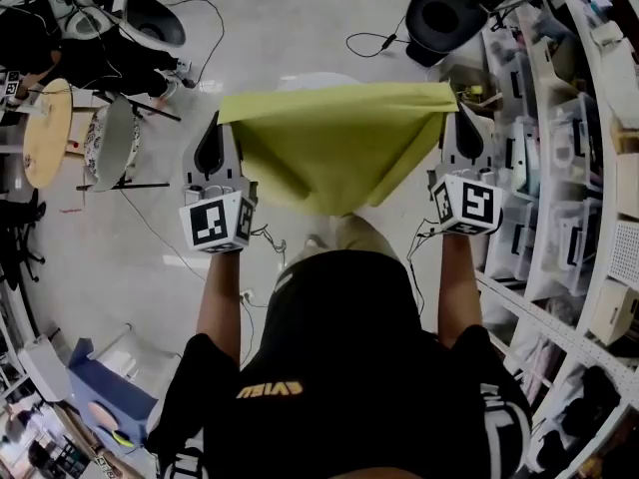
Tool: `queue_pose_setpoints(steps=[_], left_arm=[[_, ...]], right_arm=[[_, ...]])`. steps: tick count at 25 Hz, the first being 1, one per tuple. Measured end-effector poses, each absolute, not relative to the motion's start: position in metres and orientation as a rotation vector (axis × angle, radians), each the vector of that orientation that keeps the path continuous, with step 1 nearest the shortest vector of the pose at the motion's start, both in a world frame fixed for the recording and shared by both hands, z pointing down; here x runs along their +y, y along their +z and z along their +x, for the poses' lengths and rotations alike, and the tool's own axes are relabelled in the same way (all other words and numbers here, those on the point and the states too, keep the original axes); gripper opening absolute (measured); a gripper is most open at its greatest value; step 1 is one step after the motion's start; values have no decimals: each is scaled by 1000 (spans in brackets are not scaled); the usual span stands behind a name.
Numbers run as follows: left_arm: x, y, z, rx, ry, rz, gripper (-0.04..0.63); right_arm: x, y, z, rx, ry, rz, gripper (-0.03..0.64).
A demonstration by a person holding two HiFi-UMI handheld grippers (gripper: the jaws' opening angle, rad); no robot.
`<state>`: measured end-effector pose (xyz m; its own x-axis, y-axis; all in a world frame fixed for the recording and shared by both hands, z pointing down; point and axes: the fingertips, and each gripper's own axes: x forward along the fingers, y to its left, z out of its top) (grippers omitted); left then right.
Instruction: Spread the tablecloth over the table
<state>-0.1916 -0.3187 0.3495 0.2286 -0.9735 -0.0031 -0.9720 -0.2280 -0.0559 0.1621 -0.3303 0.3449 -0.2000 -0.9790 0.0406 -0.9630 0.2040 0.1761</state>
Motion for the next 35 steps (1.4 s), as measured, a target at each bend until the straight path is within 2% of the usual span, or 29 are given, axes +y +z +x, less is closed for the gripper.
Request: queue_pose_setpoints(steps=[9, 17, 25, 35], left_arm=[[-433, 354, -176, 2010, -184, -2349, 21], [-513, 366, -184, 1960, -235, -2375, 21], [-618, 400, -200, 1867, -337, -2451, 21], [-730, 464, -210, 1747, -636, -2474, 21]], right_arm=[[-456, 375, 174, -2420, -19, 1752, 9], [-537, 388, 167, -2405, -23, 1679, 9], [-631, 411, 152, -2322, -35, 1681, 9], [-735, 470, 140, -2187, -11, 1608, 9]])
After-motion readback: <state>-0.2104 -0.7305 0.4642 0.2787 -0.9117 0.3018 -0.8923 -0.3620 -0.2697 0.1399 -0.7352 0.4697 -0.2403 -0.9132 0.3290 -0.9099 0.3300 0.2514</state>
